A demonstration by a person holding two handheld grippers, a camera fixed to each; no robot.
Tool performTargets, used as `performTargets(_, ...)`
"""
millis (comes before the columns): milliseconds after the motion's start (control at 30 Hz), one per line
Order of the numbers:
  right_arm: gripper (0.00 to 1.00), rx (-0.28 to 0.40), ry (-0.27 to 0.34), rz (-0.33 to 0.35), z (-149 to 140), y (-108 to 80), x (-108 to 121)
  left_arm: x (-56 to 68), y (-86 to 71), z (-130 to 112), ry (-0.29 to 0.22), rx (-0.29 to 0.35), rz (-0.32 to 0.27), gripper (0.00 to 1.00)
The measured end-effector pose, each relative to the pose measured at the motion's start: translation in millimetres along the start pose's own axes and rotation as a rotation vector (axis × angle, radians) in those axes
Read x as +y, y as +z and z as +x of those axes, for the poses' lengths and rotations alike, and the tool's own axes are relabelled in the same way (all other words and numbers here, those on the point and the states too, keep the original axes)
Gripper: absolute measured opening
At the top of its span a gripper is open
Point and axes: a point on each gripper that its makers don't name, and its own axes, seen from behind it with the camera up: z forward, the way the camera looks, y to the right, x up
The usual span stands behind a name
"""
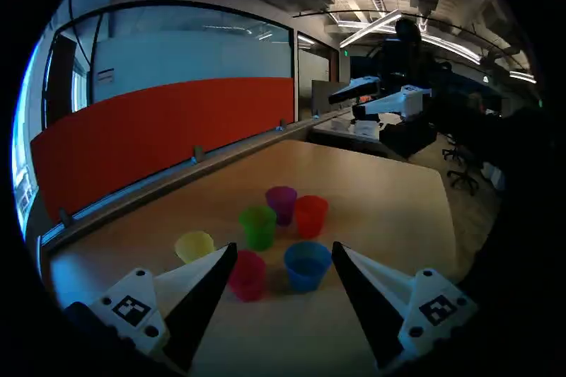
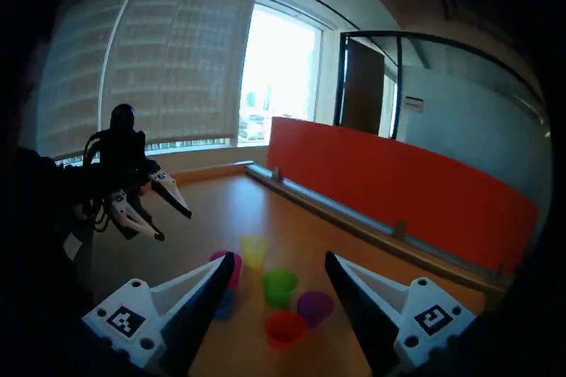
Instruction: Pour water
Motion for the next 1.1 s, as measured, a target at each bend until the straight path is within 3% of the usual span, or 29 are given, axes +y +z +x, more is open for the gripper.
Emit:
performTargets(700,0.99,-0.047,-0.016,0.034,-23,23.7,4,39.0,48.8,-63,0.027,-0.133,-0.088,0.99)
performTargets(1100,0.99,-0.055,-0.023,0.047,-24,34.8,3,43.7,83.7,-94,0.022,-0.189,-0.085,1.00)
